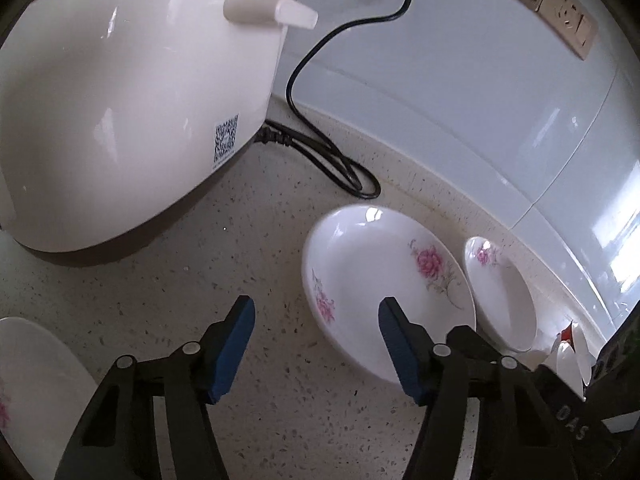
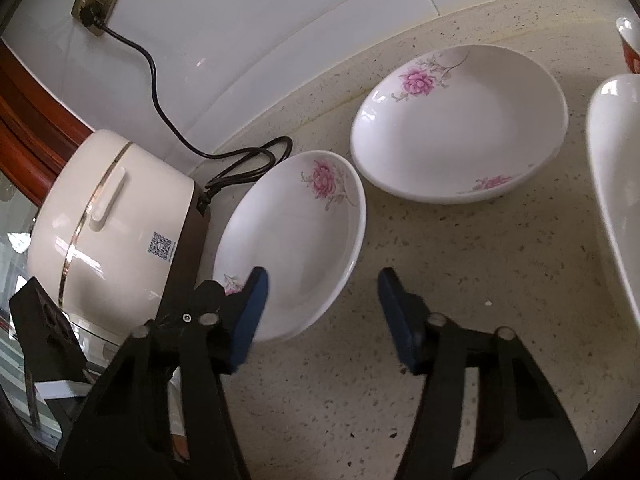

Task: Organize plates and bowls
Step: 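Move both grippers back to the medium pink-flower plate, then close both grippers on the rim of the medium plate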

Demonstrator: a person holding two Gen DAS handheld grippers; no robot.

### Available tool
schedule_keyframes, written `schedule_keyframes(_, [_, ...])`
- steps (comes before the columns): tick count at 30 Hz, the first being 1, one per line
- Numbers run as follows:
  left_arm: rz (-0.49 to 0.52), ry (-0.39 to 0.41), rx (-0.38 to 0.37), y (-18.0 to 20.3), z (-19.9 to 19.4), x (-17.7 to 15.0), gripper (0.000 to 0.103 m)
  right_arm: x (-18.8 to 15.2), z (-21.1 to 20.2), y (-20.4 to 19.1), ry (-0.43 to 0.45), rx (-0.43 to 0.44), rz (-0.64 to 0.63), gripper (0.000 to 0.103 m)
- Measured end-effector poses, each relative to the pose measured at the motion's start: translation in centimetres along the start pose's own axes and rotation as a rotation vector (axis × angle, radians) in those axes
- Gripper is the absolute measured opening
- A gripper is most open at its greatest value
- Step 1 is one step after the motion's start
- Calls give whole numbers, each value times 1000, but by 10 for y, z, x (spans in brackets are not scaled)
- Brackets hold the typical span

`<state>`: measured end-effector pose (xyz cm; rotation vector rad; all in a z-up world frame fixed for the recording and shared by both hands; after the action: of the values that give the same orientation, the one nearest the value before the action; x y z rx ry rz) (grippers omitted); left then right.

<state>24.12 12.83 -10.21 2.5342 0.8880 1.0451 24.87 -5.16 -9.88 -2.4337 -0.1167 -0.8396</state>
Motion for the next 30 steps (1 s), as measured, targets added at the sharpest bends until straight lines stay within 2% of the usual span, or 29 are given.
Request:
schedule_keyframes(2, [4,-4,14,0,3,0,63,1,4,0,-4,0,-16,45])
schedule_keyframes(10, [9,-46,28,-2,16,-5,46,4,13,0,-4,8,-30,37])
schedule_keyframes(16, [33,-43,34,1,17,-7,40,6,13,5,0,30,-14,27])
schedule_keyframes(21, [74,-45,13,9,14,-9,25,6,13,6,-2,36,-16,22])
schedule_keyframes(30, [53,-56,-12,8,11,-9,24,6,12,6,-6,34,-25,21])
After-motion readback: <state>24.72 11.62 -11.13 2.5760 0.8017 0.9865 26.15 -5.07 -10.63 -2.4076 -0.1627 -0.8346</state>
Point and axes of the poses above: each gripper's, at about its wrist camera, not at the fingertips, and z roughly the way its jaws point, y to its right, x to its top, the point moved 10 cm from there along z, roughly the way its jaws point, and after that the axes turned 11 degrees about -z, right-handed, at the moved point
